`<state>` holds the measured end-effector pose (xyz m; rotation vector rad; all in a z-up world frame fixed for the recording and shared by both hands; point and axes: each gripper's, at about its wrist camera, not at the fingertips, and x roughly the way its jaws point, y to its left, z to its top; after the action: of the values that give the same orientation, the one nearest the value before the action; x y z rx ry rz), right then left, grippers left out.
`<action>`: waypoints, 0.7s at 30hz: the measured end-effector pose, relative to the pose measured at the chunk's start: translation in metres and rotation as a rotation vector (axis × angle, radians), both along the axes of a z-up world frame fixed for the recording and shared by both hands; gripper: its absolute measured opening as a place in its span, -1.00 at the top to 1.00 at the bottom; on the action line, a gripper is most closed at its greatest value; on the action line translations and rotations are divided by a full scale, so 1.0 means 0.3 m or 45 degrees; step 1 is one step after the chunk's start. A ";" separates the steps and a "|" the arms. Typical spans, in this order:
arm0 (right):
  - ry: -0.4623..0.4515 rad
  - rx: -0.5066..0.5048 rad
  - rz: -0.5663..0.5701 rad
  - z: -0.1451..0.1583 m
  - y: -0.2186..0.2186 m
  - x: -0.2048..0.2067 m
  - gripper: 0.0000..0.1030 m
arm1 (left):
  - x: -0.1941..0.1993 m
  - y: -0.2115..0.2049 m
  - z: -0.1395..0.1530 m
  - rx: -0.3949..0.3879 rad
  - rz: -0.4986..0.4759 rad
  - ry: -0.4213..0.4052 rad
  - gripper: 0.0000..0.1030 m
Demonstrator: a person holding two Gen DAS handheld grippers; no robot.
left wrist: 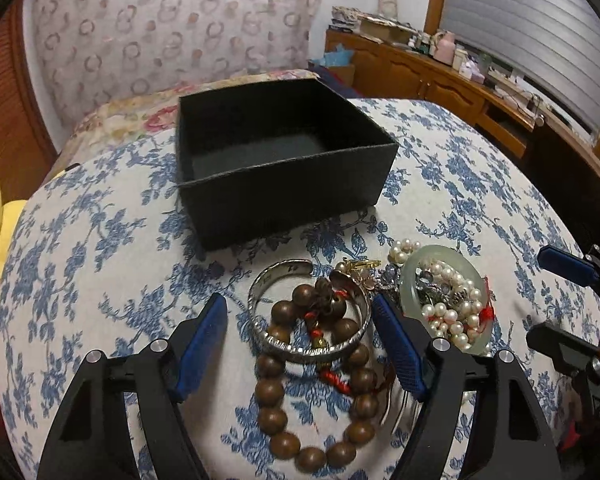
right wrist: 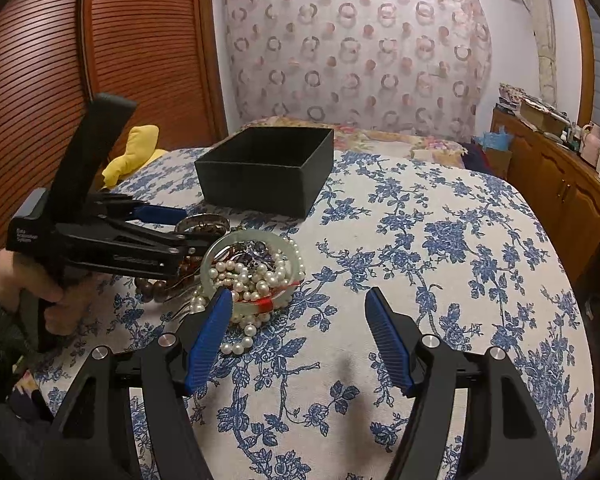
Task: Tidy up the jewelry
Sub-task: 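Grasp the silver cuff bangle with the left gripper while the right gripper grasps the jade bangle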
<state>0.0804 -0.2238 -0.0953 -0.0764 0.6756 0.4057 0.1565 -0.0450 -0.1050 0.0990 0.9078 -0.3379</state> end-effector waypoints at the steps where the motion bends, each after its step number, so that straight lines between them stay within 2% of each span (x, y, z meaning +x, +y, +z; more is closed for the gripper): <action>1: 0.002 -0.002 0.003 -0.002 0.002 0.005 -0.38 | 0.008 -0.001 -0.006 0.001 -0.001 0.007 -0.41; 4: 0.012 -0.014 0.014 -0.010 0.012 0.017 -0.38 | 0.001 0.001 -0.003 -0.003 -0.012 -0.012 -0.13; 11: 0.070 -0.001 0.078 -0.019 0.044 0.059 -0.38 | -0.032 0.050 0.027 -0.054 0.032 -0.054 -0.13; 12: 0.072 0.005 0.089 -0.016 0.048 0.066 -0.40 | -0.039 0.059 0.036 -0.064 0.040 -0.066 -0.13; 15: 0.054 -0.065 0.130 -0.004 0.084 0.078 -0.68 | -0.069 0.081 0.061 -0.079 0.060 -0.104 -0.13; 21: 0.092 -0.088 0.177 -0.009 0.124 0.126 -0.68 | -0.110 0.109 0.097 -0.102 0.084 -0.147 -0.13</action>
<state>0.1181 -0.1867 -0.0979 -0.1753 0.7582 0.5207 0.1235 -0.0122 -0.0757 0.0150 0.7803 -0.3037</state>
